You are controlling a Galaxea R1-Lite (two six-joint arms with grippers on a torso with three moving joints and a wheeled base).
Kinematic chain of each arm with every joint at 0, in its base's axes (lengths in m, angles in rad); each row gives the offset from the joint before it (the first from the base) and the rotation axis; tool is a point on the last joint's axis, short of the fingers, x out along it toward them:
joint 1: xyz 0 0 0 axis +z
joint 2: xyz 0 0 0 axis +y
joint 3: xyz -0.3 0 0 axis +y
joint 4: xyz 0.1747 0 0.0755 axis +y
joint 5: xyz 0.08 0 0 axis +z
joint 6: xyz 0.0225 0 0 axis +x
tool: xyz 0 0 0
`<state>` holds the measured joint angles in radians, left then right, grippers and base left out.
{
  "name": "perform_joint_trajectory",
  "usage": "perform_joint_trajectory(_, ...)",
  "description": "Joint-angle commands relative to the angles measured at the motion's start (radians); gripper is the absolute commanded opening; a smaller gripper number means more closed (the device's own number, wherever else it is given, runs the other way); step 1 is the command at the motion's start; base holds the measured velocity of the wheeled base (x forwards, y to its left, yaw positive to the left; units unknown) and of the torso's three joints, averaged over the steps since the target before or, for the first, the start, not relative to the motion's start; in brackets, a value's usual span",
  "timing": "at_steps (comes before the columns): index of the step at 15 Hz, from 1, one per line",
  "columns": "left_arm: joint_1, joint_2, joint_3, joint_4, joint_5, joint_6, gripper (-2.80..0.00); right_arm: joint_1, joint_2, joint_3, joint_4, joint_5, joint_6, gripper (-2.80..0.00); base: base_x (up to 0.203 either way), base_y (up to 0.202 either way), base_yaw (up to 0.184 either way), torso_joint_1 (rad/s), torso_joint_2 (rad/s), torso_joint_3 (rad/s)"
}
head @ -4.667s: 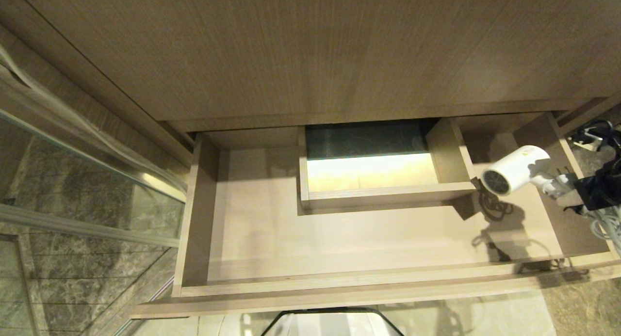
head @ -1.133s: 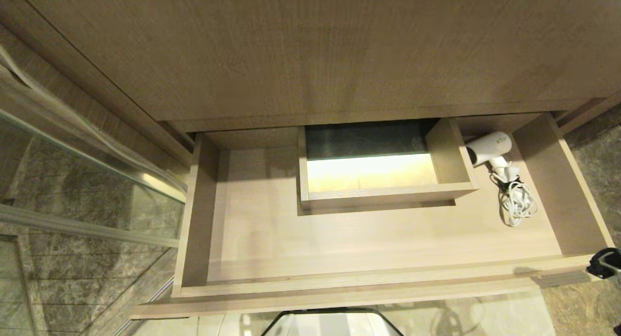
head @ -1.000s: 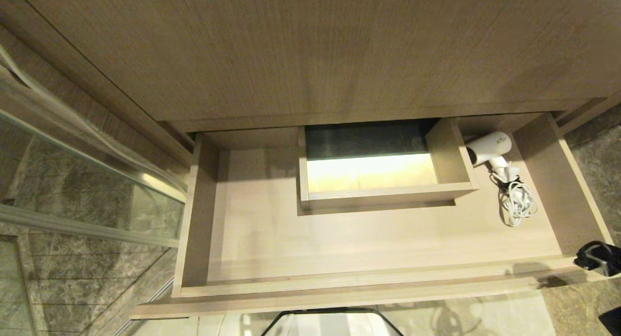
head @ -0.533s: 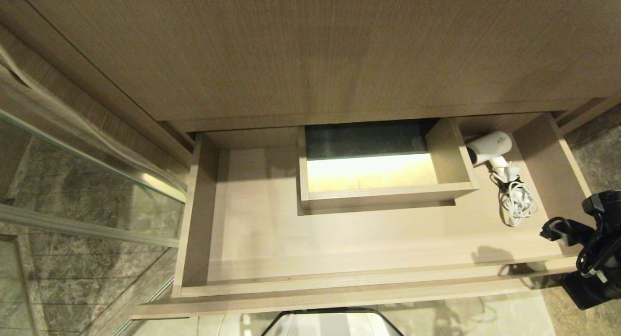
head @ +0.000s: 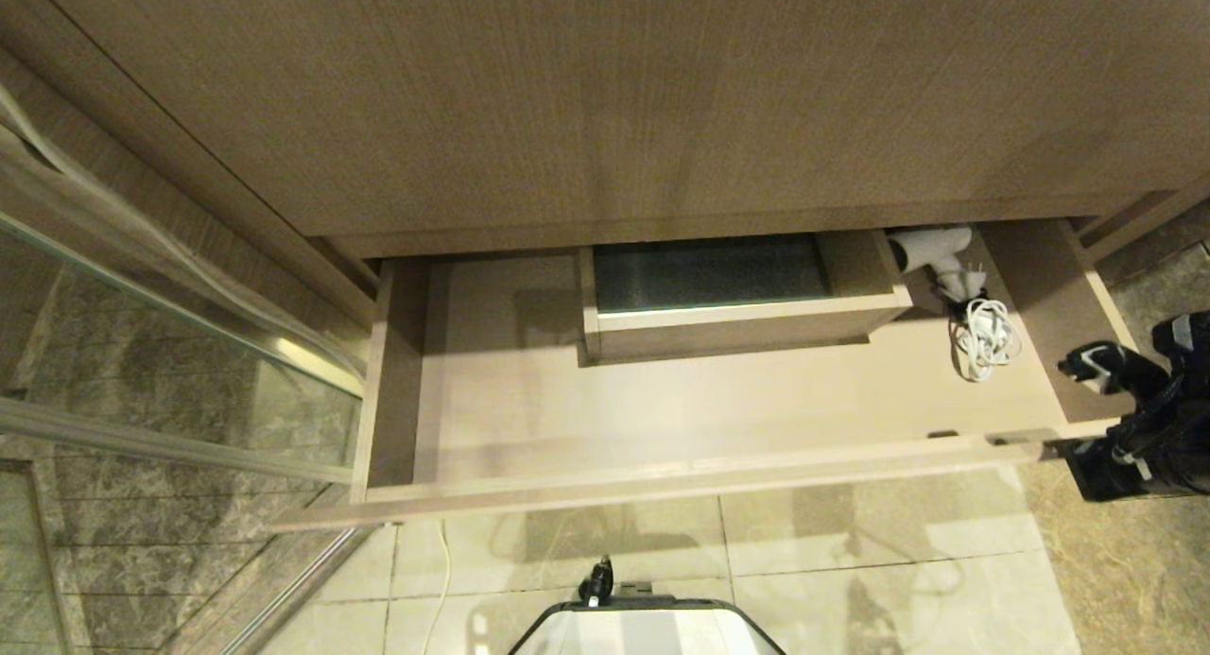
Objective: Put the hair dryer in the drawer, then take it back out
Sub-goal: Close the drawer
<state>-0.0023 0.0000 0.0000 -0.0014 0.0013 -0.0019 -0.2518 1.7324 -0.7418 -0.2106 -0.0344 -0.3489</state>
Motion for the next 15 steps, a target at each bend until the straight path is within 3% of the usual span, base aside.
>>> perform_joint_trajectory(1,-0.001,0.0,0.001,0.0,0.0,-0.001,-2.8,0.031,0.03,-0.076,-0.176,0.014,0.065,-2.8,0.0,0.0,0.0,0.0,0.0,0.0)
perform_joint_trajectory(4,-0.001,0.0,0.002,0.0,0.0,-0.001,-2.8,0.05,0.049,-0.158,-0.248,0.023,0.071,-2.8,0.0,0.0,0.0,0.0,0.0,0.0)
perform_joint_trajectory(11,-0.001,0.0,0.0,0.0,0.0,-0.001,-2.8,0.054,-0.187,-0.008,0.064,0.016,0.045,-2.8,0.0,0.0,0.0,0.0,0.0,0.0)
perform_joint_trajectory(15,-0.001,0.0,0.0,0.0,0.0,-0.001,-2.8,0.134,-0.33,0.02,0.122,0.017,0.048,-2.8,0.0,0.0,0.0,0.0,0.0,0.0)
